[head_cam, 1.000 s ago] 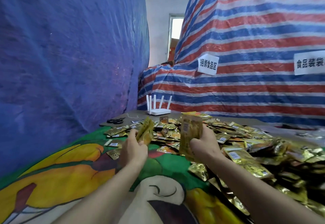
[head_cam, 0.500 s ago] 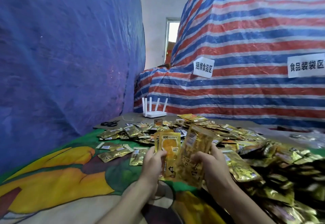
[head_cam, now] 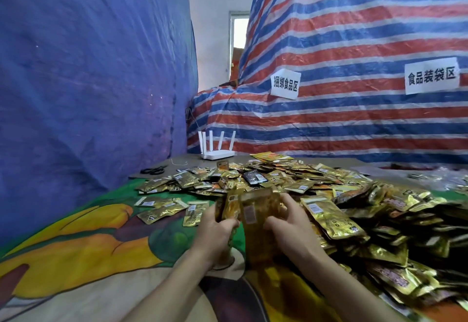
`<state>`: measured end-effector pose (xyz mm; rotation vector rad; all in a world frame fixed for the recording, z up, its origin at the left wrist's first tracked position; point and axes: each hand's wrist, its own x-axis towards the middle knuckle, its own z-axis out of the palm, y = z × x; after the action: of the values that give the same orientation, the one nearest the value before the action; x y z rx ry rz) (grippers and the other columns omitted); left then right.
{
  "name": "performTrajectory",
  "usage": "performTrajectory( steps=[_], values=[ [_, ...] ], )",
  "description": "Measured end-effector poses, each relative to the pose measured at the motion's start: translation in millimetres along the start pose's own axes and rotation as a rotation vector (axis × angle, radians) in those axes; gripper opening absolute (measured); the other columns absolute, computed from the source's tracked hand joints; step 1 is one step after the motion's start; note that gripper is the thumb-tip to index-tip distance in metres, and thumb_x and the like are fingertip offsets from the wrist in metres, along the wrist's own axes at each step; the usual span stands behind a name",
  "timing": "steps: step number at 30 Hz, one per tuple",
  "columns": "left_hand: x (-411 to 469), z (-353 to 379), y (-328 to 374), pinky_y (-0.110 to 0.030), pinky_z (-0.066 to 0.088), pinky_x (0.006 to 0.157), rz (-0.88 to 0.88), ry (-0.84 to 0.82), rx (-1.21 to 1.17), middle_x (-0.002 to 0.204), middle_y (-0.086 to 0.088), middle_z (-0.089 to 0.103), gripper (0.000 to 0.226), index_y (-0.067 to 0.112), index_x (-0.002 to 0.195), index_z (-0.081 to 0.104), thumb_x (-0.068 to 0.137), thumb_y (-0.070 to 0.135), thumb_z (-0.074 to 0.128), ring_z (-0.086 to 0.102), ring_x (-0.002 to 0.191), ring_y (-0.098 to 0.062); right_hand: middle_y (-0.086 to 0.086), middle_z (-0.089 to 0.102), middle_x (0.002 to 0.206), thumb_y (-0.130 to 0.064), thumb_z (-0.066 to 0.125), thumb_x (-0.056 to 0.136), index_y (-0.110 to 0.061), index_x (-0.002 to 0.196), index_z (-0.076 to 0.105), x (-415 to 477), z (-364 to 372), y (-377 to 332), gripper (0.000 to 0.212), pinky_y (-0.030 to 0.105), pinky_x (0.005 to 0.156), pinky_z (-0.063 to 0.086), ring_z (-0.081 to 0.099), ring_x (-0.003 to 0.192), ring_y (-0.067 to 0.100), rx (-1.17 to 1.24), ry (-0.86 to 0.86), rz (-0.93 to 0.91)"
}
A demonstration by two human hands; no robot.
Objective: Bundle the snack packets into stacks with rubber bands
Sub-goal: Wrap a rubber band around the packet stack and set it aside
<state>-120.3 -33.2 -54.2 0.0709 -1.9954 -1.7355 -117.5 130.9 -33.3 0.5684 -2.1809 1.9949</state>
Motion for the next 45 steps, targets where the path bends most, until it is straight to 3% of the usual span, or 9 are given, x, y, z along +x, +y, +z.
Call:
performTrajectory(
  steps=[4,9,14,18,24,28,32,37,45],
  values=[
    [-4,9,-2,-0.022,0.053,0.060,0.069,-0.023,-0.003,0.085,-0.003,0.066,0.010,0.019,0.103,0.058,0.095,0.013,0.061,0.065,0.067,-0.004,0.008,0.070,0.091,0.000,0.061,0.086,-0.020,0.099,0.058,-3,7,2,0.024,0.046,0.070,0.062,0.070,0.084,0.022,-0.198,0.051,-0.097],
    [-8,12,1,-0.036,0.054,0.073,0.022,0.061,-0.032,0.090,-0.003,0.061,0.041,0.033,0.100,0.054,0.083,0.071,0.053,0.065,0.086,-0.024,0.004,0.067,0.088,-0.003,0.062,0.087,-0.021,0.098,0.054,-6,11,3,0.022,0.020,0.051,0.053,0.067,0.070,0.012,-0.225,0.244,-0.116],
    [-22,30,5,-0.015,0.051,0.073,0.103,-0.182,0.012,0.105,0.003,0.064,0.078,0.031,0.108,0.046,0.061,0.093,0.045,0.064,0.090,0.001,-0.005,0.070,0.091,-0.021,0.060,0.092,-0.030,0.096,0.061,-11,24,3,0.010,0.037,0.076,0.058,0.066,0.082,0.007,-0.104,0.176,-0.069],
    [-22,37,1,-0.045,0.052,0.093,0.114,-0.189,0.048,0.114,-0.006,0.065,0.092,0.026,0.117,0.038,0.055,0.094,0.040,0.066,0.103,-0.021,-0.002,0.074,0.095,-0.042,0.053,0.086,-0.029,0.098,0.065,-11,29,5,0.022,0.043,0.083,0.058,0.071,0.090,0.012,0.111,0.113,-0.017],
    [-26,39,1,-0.010,0.048,0.078,0.179,-0.282,-0.103,0.103,0.015,0.070,0.075,0.036,0.123,0.037,0.063,0.064,0.071,0.066,0.095,0.007,0.013,0.073,0.100,-0.048,0.039,0.098,-0.014,0.096,0.073,-9,34,5,0.048,0.041,0.086,0.056,0.070,0.096,0.023,0.320,0.167,0.030],
    [-21,34,-3,-0.026,0.052,0.081,0.173,-0.393,-0.148,0.109,-0.003,0.064,0.085,0.024,0.131,0.040,0.057,0.029,0.080,0.067,0.093,-0.007,0.003,0.066,0.079,-0.036,0.048,0.090,-0.006,0.088,0.063,-9,28,0,0.034,0.021,0.058,0.053,0.065,0.073,0.013,0.188,0.248,-0.111],
    [-23,36,-2,-0.027,0.052,0.073,0.126,-0.471,-0.145,0.103,-0.001,0.068,0.077,0.013,0.123,0.052,0.052,0.022,0.079,0.067,0.092,-0.011,0.011,0.060,0.077,-0.044,0.047,0.086,-0.007,0.081,0.057,-11,24,-4,0.039,0.043,0.063,0.052,0.057,0.075,0.028,0.059,0.254,-0.147],
    [-26,38,7,-0.042,0.052,0.078,0.149,-0.299,-0.088,0.094,-0.012,0.069,0.052,0.006,0.110,0.060,0.060,0.014,0.069,0.065,0.087,-0.023,-0.003,0.060,0.067,-0.025,0.056,0.099,-0.012,0.075,0.062,-12,10,-7,0.027,0.023,0.056,0.049,0.057,0.063,0.008,-0.143,0.222,-0.120],
    [-63,63,26,-0.024,0.044,0.062,0.223,-0.239,0.010,0.077,-0.004,0.060,0.012,0.016,0.088,0.060,0.078,0.019,0.067,0.053,0.066,-0.010,-0.001,0.065,0.074,-0.023,0.061,0.095,-0.017,0.080,0.063,-46,-38,-17,0.016,0.019,0.056,0.046,0.059,0.064,0.005,-0.439,0.184,-0.143]
  ],
)
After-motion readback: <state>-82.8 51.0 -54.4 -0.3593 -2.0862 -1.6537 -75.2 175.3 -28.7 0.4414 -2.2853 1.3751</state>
